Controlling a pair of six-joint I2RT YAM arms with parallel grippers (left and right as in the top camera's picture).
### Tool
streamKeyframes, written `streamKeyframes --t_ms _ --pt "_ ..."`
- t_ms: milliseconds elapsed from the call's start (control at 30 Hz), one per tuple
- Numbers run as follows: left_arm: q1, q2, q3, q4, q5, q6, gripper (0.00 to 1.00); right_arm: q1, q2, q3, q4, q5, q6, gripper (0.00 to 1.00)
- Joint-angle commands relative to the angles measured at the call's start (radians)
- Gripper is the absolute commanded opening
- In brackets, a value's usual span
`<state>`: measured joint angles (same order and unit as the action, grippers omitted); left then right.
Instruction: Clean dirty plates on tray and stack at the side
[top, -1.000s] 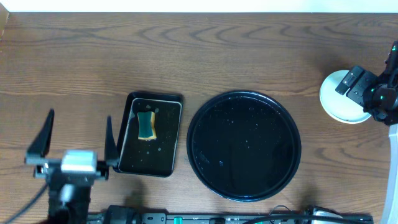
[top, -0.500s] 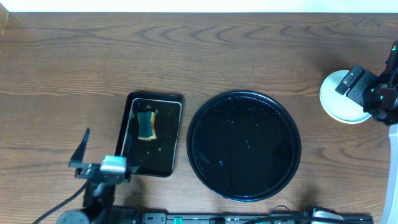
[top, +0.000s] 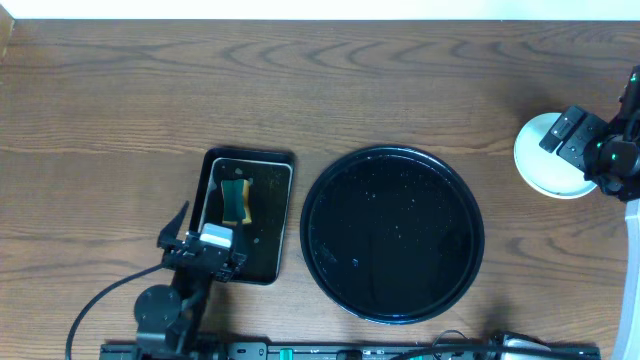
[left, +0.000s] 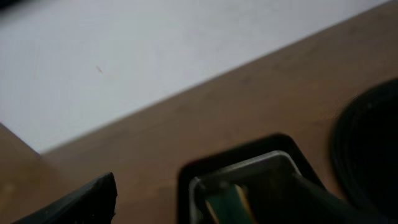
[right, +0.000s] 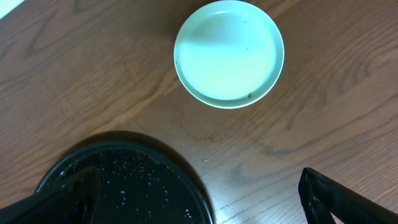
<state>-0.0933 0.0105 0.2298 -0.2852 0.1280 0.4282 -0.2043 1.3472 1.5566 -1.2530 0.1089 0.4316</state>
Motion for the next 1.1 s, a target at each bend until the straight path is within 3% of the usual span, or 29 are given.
streamKeyframes --t_ms 0,167,600,1067 --pt "0.003 -0.009 -0.069 0.043 0.017 -0.118 0.86 0.011 -0.008 0.005 0.0 0.014 -0.014 0.99" --pt "0.003 -0.009 -0.135 0.09 -0.018 -0.239 0.86 0.011 -0.008 0.005 0.0 0.014 -0.014 0.99" --pt "0.003 -0.009 -0.172 0.087 -0.123 -0.332 0.86 0.011 -0.008 0.005 0.0 0.014 -0.014 0.99" --pt "0.003 -0.006 -0.172 0.089 -0.114 -0.333 0.86 0.011 -0.008 0.005 0.0 0.014 -0.014 0.99"
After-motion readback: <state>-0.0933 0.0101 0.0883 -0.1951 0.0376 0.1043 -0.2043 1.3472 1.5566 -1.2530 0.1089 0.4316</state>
